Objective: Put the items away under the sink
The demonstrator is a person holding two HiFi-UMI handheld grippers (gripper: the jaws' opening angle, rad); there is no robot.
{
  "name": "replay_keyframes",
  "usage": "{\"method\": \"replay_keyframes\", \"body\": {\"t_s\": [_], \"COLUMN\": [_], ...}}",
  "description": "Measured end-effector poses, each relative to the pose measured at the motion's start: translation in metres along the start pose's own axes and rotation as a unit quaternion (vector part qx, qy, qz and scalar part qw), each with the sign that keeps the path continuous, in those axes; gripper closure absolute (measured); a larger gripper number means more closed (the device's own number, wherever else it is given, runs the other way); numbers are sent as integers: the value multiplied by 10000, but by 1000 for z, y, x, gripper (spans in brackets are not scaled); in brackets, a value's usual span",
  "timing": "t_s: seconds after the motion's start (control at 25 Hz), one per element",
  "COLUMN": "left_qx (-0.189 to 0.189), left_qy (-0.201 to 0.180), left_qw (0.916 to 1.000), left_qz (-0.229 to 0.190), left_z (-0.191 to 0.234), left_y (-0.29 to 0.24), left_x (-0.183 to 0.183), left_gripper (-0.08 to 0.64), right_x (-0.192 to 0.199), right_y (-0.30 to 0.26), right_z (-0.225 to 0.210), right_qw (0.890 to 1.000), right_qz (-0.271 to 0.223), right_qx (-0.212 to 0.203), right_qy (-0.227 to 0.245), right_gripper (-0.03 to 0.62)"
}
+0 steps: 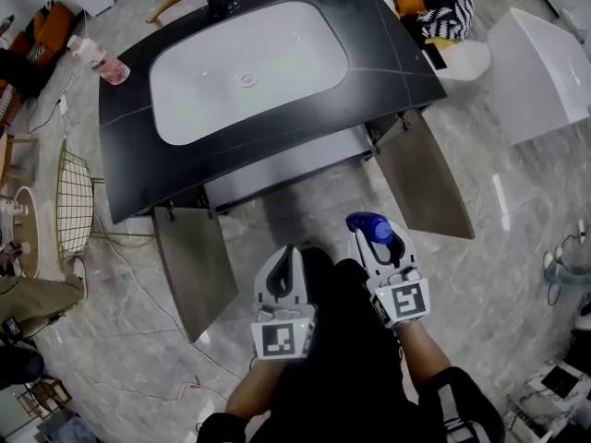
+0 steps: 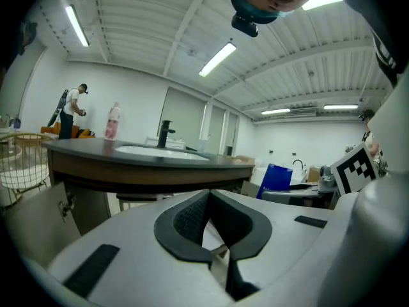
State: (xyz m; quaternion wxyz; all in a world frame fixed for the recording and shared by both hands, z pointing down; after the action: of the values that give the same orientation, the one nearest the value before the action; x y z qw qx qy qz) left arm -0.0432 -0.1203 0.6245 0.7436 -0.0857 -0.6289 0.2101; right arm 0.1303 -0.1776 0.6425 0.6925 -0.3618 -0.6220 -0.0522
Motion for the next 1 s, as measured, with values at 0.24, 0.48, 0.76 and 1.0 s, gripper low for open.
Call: {"method": "replay_keyframes", "body": {"t_s": [0.24, 0.48, 0.76, 1.0], "left_qx": [5, 114, 207, 251], "left_qy": [-100, -245, -206, -330], "left_qw": [9998, 9980, 9978, 9973], "left_qz": [-174, -565, -597, -608], "left_z": [34, 52, 54, 59], "left_y": [-64, -92, -97, -110], "left_x": [73, 117, 126, 124], "left_gripper": [545, 545, 545, 545], "right_x": [78, 139, 156, 167], "right_y": [-75, -122, -155, -209], "right_z": [-17, -26, -34, -51], "right_qw": [9999, 9996, 9997, 9992], "right_qz": [-172, -289, -220, -252], "right_qx": [18, 42, 37, 103], "right_qy": [9, 58, 126, 289], "right_gripper": [440, 440, 440, 440]}}
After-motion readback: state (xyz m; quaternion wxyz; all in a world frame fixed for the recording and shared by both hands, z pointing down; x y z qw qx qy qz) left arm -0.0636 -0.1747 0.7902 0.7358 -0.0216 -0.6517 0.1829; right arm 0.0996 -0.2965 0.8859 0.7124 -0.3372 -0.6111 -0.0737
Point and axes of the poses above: the fingertips, and each gripper's own axes: y backward along the fingers, z to its left, x out of its underside, the point moved 5 cm from there along y, backward along the fingers, and after that the axes turned 12 degrees about z, right-handed, at the moved point
